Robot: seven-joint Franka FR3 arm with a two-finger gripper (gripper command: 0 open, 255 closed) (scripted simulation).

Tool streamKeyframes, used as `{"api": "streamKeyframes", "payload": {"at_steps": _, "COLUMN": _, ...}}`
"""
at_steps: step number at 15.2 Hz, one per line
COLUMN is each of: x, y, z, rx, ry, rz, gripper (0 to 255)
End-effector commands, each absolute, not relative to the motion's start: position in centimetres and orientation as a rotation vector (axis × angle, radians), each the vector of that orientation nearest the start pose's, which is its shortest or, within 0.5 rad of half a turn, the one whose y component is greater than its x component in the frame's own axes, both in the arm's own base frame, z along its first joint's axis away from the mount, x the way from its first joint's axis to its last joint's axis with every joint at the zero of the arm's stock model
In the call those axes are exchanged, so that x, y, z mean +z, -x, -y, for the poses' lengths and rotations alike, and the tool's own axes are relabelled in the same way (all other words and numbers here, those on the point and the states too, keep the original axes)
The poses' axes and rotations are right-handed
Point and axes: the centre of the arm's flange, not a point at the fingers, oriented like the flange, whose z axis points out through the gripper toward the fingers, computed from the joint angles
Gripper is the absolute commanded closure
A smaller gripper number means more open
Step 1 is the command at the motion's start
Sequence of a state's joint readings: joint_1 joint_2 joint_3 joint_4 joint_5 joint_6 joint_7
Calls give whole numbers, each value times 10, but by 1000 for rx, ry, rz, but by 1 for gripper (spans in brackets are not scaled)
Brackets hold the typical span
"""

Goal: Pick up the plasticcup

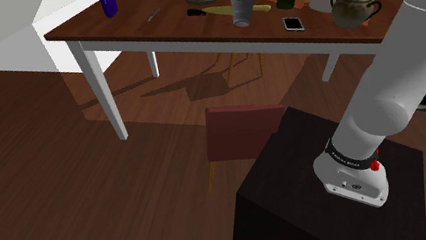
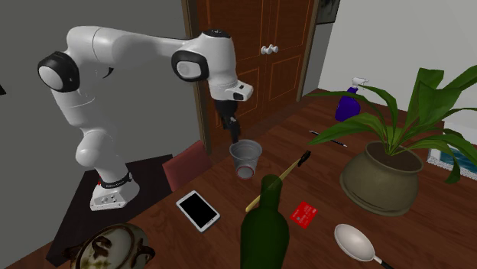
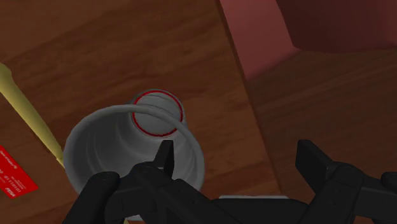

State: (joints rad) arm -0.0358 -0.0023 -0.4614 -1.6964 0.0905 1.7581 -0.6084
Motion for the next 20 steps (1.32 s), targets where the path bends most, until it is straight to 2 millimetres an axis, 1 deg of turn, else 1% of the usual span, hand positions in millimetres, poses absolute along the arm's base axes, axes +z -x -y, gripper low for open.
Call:
{"api": "streamKeyframes", "payload": {"at_steps": 1, "x": 578, "y": -523, "z": 284, "rx": -155, "ry": 3089, "rz": 166, "gripper": 0}}
{"api": "streamKeyframes", "payload": {"at_steps": 2, "x": 576, "y": -530, "z": 291, "rx": -154, "ry": 3088, "rz": 170, "gripper": 0}}
{"api": "streamKeyframes", "payload": {"at_steps": 9, "x": 539, "y": -530, "z": 291, "rx": -154, "ry": 3088, "rz": 170, "gripper": 0}}
{"api": "streamKeyframes", "payload": {"at_steps": 11, "x": 536, "y": -530, "z": 291, "rx": -154, "ry": 3089, "rz": 170, "gripper": 0}}
{"api": "streamKeyframes", "payload": {"at_steps": 12, "x": 536, "y": -530, "z": 292, "rx": -154, "ry": 3088, "rz": 170, "gripper": 255}}
{"api": "streamKeyframes", "payload": {"at_steps": 20, "x": 536, "y": -530, "z": 292, "rx": -154, "ry": 3088, "rz": 170, "gripper": 255}}
